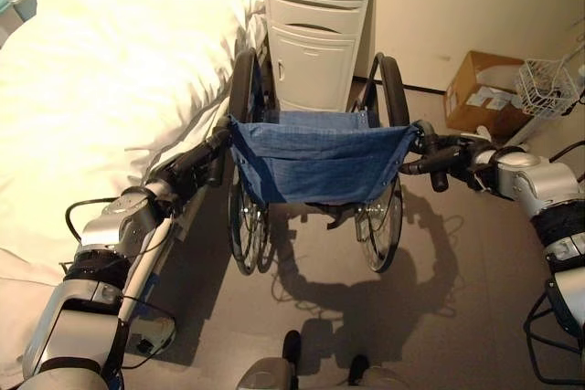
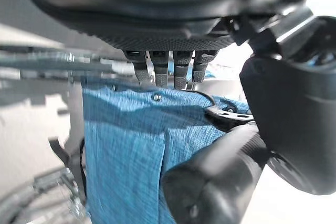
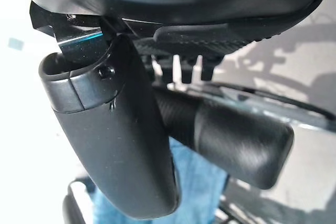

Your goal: Push the wheelchair next to the bed

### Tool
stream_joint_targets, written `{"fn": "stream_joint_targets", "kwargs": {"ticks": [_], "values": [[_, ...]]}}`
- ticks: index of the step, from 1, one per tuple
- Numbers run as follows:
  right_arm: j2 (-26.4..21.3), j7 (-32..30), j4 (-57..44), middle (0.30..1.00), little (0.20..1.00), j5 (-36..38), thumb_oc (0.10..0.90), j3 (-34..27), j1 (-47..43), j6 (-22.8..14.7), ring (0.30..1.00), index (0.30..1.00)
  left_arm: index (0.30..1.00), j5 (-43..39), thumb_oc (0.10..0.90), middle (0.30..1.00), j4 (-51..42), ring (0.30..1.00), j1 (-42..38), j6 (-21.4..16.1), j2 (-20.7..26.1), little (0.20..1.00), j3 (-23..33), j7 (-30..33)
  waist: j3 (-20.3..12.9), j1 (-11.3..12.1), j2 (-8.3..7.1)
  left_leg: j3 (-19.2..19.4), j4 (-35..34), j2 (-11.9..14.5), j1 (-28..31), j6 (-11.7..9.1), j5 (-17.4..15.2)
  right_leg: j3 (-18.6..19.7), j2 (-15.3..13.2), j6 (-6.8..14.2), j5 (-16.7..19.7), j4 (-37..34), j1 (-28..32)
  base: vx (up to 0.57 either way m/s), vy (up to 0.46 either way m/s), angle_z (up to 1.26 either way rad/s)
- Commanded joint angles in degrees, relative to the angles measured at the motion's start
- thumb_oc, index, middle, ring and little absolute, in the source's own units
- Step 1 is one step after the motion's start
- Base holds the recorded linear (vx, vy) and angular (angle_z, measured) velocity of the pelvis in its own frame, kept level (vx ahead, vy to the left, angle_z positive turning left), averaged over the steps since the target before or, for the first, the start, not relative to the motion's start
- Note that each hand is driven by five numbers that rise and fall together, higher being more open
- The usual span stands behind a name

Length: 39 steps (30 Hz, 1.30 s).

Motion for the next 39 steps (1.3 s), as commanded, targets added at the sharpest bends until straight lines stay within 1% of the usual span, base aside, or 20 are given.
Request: {"fn": "stream_joint_targets", "kwargs": {"ticks": [1, 5, 9, 11, 15, 18, 22, 23, 24, 25, 26, 27, 28, 29, 30, 33, 34, 36, 38, 39], "values": [[-10.6, -0.8, 1.2, 0.9, 0.9, 7.9, 0.8, -6.0, 0.6, -7.5, 0.9, 0.9, 0.9, -3.2, 0.8, 0.9, 6.4, 0.9, 7.1, -4.3, 0.7, 0.9, 4.9, 0.4, -4.9, 1.9, -0.11, 5.2, 1.4, 1.7, 4.9, -1.6, -7.7, 3.8, 0.3, 1.2, 1.5, 6.3, -5.1, -0.03, -0.011, -0.12], [-10.5, 0.6, 2.0, 0.9, 0.9, 15.9, 0.8, -10.7, 5.6, -8.2, 0.9, 0.9, 0.9, -2.8, 0.8, 0.9, 9.3, 0.9, 10.5, -5.6, -1.5, 0.9, 5.7, -2.0, -5.2, 1.1, -0.24, 5.4, 1.2, 1.8, 5.2, -1.4, -8.1, 4.3, 0.7, 1.0, 1.0, 5.8, -5.1, -0.01, -0.015, -0.09], [-9.0, 5.0, 2.3, 0.9, 0.9, 27.2, 0.8, -16.5, 11.8, -6.3, 0.9, 0.9, 0.9, -2.9, 0.8, 0.9, 12.8, 0.9, 13.1, -6.7, -3.7, 0.9, 6.1, -5.0, -5.7, 0.1, -0.39, 5.9, 0.7, 1.8, 5.5, -1.3, -8.3, 4.8, 1.3, 0.8, 0.6, 5.1, -5.0, 0.0, -0.02, -0.06], [-8.2, 8.4, 3.8, 0.9, 0.9, 26.0, 0.8, -20.0, 16.2, -6.0, 0.9, 0.9, 0.9, -4.7, 0.8, 0.9, 14.3, 0.9, 14.5, -8.3, -5.5, 0.9, 6.8, -7.1, -6.0, -0.4, -0.5, 6.5, 0.5, 1.9, 5.5, -1.3, -8.5, 5.0, 1.7, 0.8, 0.1, 4.6, -4.9, -0.01, -0.018, -0.19], [-7.3, 11.9, 5.7, 0.9, 0.9, 26.1, 0.8, -22.6, 20.2, -5.9, 0.9, 0.9, 0.9, -8.4, 0.8, 0.9, 14.1, 0.9, 16.5, -10.6, -8.5, 0.9, 7.6, -7.8, -6.1, -0.6, -0.74, 7.0, 0.5, 2.1, 5.4, -1.5, -8.5, 5.2, 1.9, 0.7, 0.0, 4.4, -5.1, -0.03, -0.026, -0.13], [-3.4, 13.3, 7.3, 0.9, 0.9, 31.6, 0.8, -25.8, 23.9, -5.5, 0.9, 0.9, 0.9, -10.1, 0.8, 0.9, 15.4, 0.9, 18.8, -12.1, -12.2, 0.9, 8.8, -9.0, -6.1, -0.5, -0.91, 7.0, 0.6, 2.2, 5.5, -1.5, -8.7, 5.3, 2.1, 0.5, -0.3, 4.2, -4.9, 0.0, -0.02, -0.11], [5.6, 13.6, 7.7, 0.9, 0.9, 33.6, 0.8, -29.7, 30.8, -6.8, 0.9, 0.9, 0.9, -12.0, 0.8, 0.9, 16.6, 0.9, 22.2, -13.6, -18.6, 0.9, 10.2, -8.3, -6.1, -0.4, -1.02, 7.3, 0.7, 2.2, 5.8, -1.5, -9.2, 5.3, 2.3, 0.5, -0.4, 3.9, -4.5, 0.0, -0.036, -0.05], [10.5, 15.0, 7.7, 0.9, 0.9, 32.0, 0.8, -30.6, 34.5, -8.6, 0.9, 0.9, 0.9, -12.4, 0.8, 0.9, 16.9, 0.9, 23.9, -14.8, -21.8, 0.9, 10.7, -6.9, -5.9, -0.4, -0.96, 7.4, 0.9, 2.3, 5.7, -1.4, -9.1, 5.3, 2.3, 0.4, -0.5, 3.9, -4.5, 0.0, 0.0, 0.0], [10.7, 15.0, 7.5, 0.9, 0.9, 31.8, 0.8, -30.7, 34.9, -8.7, 0.9, 0.9, 0.9, -12.3, 0.8, 0.9, 16.8, 0.9, 24.1, -14.9, -21.8, 0.9, 10.7, -6.8, -6.1, -0.3, -1.03, 7.4, 0.9, 2.3, 5.8, -1.4, -9.2, 5.3, 2.3, 0.4, -0.5, 3.9, -4.5, -0.02, -0.037, -0.01], [14.0, 15.9, 8.0, 0.9, 0.9, 30.0, 0.8, -30.7, 37.0, -10.2, 0.9, 0.9, 0.9, -11.1, 0.8, 0.9, 17.5, 0.9, 25.0, -15.8, -23.4, 0.9, 10.9, -6.4, -5.9, -0.3, -1.0, 7.5, 1.1, 2.4, 5.7, -1.4, -9.2, 5.3, 2.3, 0.5, -0.5, 4.0, -4.5, -0.02, -0.041, -0.01], [17.7, 16.0, 9.4, 0.9, 0.9, 28.5, 0.8, -30.3, 39.1, -13.8, 0.9, 0.9, 0.9, -9.5, 0.8, 0.9, 18.9, 0.9, 25.9, -16.4, -25.0, 0.9, 11.0, -6.7, -5.9, -0.1, -1.02, 7.5, 1.2, 2.4, 5.6, -1.4, -9.2, 5.3, 2.3, 0.4, -0.5, 4.0, -4.5, -0.02, -0.043, -0.01], [18.3, 16.0, 9.7, 0.9, 0.9, 28.3, 0.8, -30.2, 39.3, -14.8, 0.9, 0.9, 0.9, -9.3, 0.8, 0.9, 19.1, 0.9, 26.1, -16.6, -25.2, 0.9, 10.9, -6.8, -5.9, -0.1, -1.04, 7.5, 1.3, 2.4, 5.5, -1.4, -9.2, 5.3, 2.3, 0.4, -0.5, 4.0, -4.5, -0.02, -0.043, -0.05], [21.4, 16.2, 11.8, 0.9, 0.9, 27.8, 0.8, -29.5, 40.4, -19.6, 0.9, 0.9, 0.9, -8.1, 0.8, 0.9, 20.0, 0.9, 26.8, -17.6, -26.5, 0.9, 10.5, -7.3, -5.8, 0.1, -0.95, 7.5, 1.4, 2.4, 5.5, -1.4, -9.3, 5.2, 2.4, 0.3, -0.5, 4.0, -4.5, -0.01, -0.026, -0.07], [22.5, 16.5, 12.9, 0.9, 0.9, 27.3, 0.8, -29.2, 40.8, -21.2, 0.9, 0.9, 0.9, -7.6, 0.8, 0.9, 20.5, 0.9, 27.1, -18.1, -27.0, 0.9, 10.3, -7.6, -5.8, 0.2, -0.96, 7.4, 1.4, 2.4, 5.5, -1.3, -9.3, 5.1, 2.4, 0.3, -0.5, 4.0, -4.5, -0.02, -0.042, -0.06], [27.4, 18.0, 16.3, 0.9, 0.9, 26.2, 0.8, -28.1, 41.8, -28.1, 0.9, 0.9, 0.9, -3.7, 0.8, 0.9, 21.6, 0.9, 28.0, -19.9, -29.4, 0.9, 9.2, -6.8, -5.6, 0.7, -0.68, 7.4, 1.5, 2.2, 5.6, -1.3, -9.5, 4.9, 2.3, 0.1, -0.5, 3.8, -4.3, 0.0, 0.0, 0.0], [33.5, 17.8, 17.3, 0.9, 0.9, 24.2, 0.8, -25.1, 43.6, -34.7, 0.9, 0.9, 0.9, 2.3, 0.8, 0.9, 22.6, 0.9, 29.2, -21.5, -31.9, 0.9, 6.8, -5.2, -5.5, 0.8, -0.22, 7.2, 1.4, 2.0, 5.4, -1.3, -9.4, 4.9, 2.4, -0.1, -0.4, 3.5, -4.2, -0.02, 0.008, 0.13], [34.8, 17.7, 17.6, 0.9, 0.9, 24.6, 0.8, -24.3, 44.0, -36.1, 0.9, 0.9, 0.9, 3.9, 0.8, 0.9, 23.0, 0.9, 29.4, -22.1, -32.7, 0.9, 6.0, -5.2, -5.5, 0.8, -0.03, 7.1, 1.4, 1.8, 5.4, -1.3, -9.3, 4.9, 2.4, -0.2, -0.4, 3.4, -4.1, -0.03, 0.052, 0.15], [37.2, 17.4, 18.9, 0.9, 0.9, 25.0, 0.8, -23.0, 45.1, -36.4, 0.9, 0.9, 0.9, 4.9, 0.8, 0.9, 23.8, 0.9, 30.3, -22.9, -34.8, 0.9, 3.9, -4.1, -5.5, 0.5, 0.66, 7.1, 1.1, 1.6, 5.4, -1.2, -9.2, 4.9, 2.5, -0.3, -0.4, 3.3, -4.1, -0.02, 0.072, 0.11], [39.3, 17.4, 20.8, 0.9, 0.9, 21.9, 0.8, -21.5, 45.9, -36.8, 0.9, 0.9, 0.9, 6.2, 0.8, 0.9, 24.6, 0.9, 30.8, -23.6, -36.5, 0.9, 2.8, -2.7, -5.5, 0.1, 1.46, 7.1, 1.2, 1.4, 5.4, -1.2, -9.0, 5.2, 2.6, -0.4, -0.5, 3.4, -4.1, -0.02, 0.079, 0.0], [40.3, 17.4, 21.5, 0.9, 0.9, 23.2, 0.8, -20.5, 46.4, -36.5, 0.9, 0.9, 0.9, 6.6, 0.8, 0.9, 24.9, 0.9, 31.0, -24.2, -37.1, 0.9, 2.3, -2.9, -5.4, 0.0, 1.87, 7.0, 1.4, 1.3, 5.3, -1.2, -9.0, 5.2, 2.5, -0.4, -0.5, 3.6, -4.1, -0.03, 0.056, -0.03]]}}
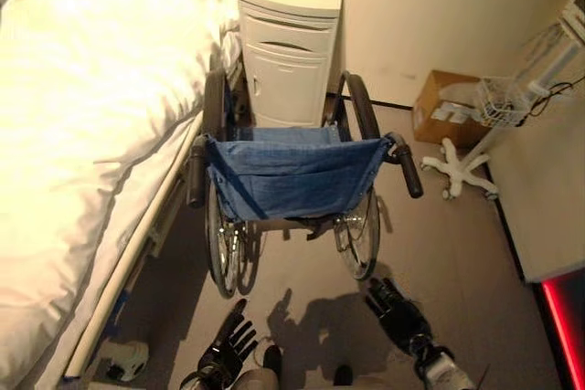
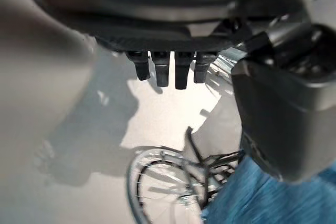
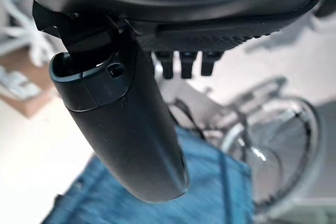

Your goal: Push the wheelchair next to the bed

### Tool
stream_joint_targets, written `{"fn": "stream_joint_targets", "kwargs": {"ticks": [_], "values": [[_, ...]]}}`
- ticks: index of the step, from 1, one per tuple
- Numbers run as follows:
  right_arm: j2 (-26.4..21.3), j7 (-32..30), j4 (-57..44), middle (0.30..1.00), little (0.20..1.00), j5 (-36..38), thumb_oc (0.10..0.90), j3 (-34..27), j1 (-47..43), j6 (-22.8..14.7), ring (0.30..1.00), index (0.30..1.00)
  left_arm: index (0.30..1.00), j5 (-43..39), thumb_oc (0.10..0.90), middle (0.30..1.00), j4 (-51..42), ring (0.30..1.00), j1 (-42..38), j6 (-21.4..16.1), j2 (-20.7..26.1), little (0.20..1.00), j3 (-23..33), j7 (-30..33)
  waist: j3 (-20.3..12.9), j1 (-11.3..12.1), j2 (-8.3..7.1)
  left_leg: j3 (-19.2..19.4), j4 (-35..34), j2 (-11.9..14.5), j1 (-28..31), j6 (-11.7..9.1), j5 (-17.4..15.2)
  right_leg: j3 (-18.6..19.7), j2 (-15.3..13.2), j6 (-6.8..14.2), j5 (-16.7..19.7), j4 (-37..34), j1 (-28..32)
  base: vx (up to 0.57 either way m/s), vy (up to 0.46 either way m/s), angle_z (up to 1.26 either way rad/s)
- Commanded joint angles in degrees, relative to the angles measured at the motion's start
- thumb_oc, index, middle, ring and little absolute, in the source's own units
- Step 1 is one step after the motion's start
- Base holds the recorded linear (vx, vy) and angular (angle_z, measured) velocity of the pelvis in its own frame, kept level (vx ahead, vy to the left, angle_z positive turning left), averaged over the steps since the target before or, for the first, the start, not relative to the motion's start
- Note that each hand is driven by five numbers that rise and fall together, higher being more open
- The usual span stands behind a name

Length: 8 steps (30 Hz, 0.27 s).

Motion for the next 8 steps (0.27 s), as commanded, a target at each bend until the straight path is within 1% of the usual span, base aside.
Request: {"fn": "stream_joint_targets", "kwargs": {"ticks": [1, 2, 4, 5, 6, 7, 8], "values": [[-1.5, 4.8, -0.8, 0.9, 0.9, -1.0, 0.8, 1.3, -1.8, -3.6, 0.9, 0.9, 0.9, 2.9, 0.8, 0.9, -1.0, 0.9, -2.0, -4.2, -5.2, 0.9, -2.4, -1.3, -1.7, 0.3, 3.32, 1.1, 2.7, 0.2, 3.9, -0.7, -8.4, 1.5, 1.8, -1.2, -0.5, 7.2, -5.2, -0.04, 0.057, -0.02], [-1.2, 5.6, -0.7, 0.9, 0.9, -2.0, 0.8, 2.0, -1.5, -3.6, 0.9, 0.9, 0.9, 3.8, 0.8, 0.9, -1.3, 0.9, -2.0, -4.0, -5.4, 0.9, -2.9, -1.7, -1.6, 0.2, 3.61, 1.1, 2.6, 0.2, 3.8, -0.7, -8.3, 1.4, 1.8, -1.3, -0.5, 7.2, -5.2, -0.05, 0.045, -0.01], [-0.9, 6.3, -1.0, 0.9, 0.9, -2.8, 0.8, 3.5, -1.2, -2.6, 0.9, 0.9, 0.9, 6.2, 0.8, 0.9, -2.0, 0.9, -2.0, -4.1, -5.2, 0.9, -4.6, -1.6, -1.3, -0.1, 4.17, 1.1, 2.8, 0.1, 3.6, -0.7, -8.1, 1.4, 1.7, -1.4, -0.6, 7.2, -5.2, -0.05, 0.048, -0.01], [-0.9, 6.3, -1.1, 0.9, 0.9, -2.9, 0.8, 3.6, -1.1, -2.5, 0.9, 0.9, 0.9, 6.4, 0.8, 0.9, -2.0, 0.9, -1.9, -4.1, -5.2, 0.9, -4.6, -1.6, -1.3, -0.1, 4.2, 1.0, 2.8, 0.1, 3.6, -0.7, -8.1, 1.4, 1.7, -1.4, -0.6, 7.2, -5.2, -0.06, 0.083, -0.01], [-1.2, 6.5, -1.1, 0.9, 0.9, -4.4, 0.8, 4.9, -0.7, -1.5, 0.9, 0.9, 0.9, 9.5, 0.8, 0.9, -2.1, 0.9, -2.2, -4.7, -4.4, 0.9, -5.7, -1.6, -1.2, -0.6, 4.77, 1.1, 2.8, -0.1, 3.3, -0.9, -7.9, 1.5, 1.7, -1.5, -0.7, 7.3, -5.3, -0.05, 0.094, -0.01], [-1.4, 7.1, -1.1, 0.9, 0.9, -7.8, 0.8, 5.6, -0.4, -1.0, 0.9, 0.9, 0.9, 11.2, 0.8, 0.9, -2.0, 0.9, -2.3, -5.7, -4.2, 0.9, -6.5, -1.2, -1.2, -0.9, 5.09, 1.1, 2.7, -0.1, 3.3, -0.9, -7.8, 1.4, 1.8, -1.6, -0.8, 7.3, -5.4, -0.05, 0.12, 0.0], [-1.7, 7.4, -1.0, 0.9, 0.9, -10.4, 0.8, 6.4, -0.2, -1.2, 0.9, 0.9, 0.9, 12.4, 0.8, 0.9, -1.9, 0.9, -2.5, -6.5, -4.0, 0.9, -7.0, -0.8, -1.2, -1.2, 5.28, 1.1, 2.6, -0.1, 3.2, -1.0, -7.7, 1.5, 1.8, -1.6, -0.9, 7.2, -5.4, -0.03, 0.096, -0.01]]}}
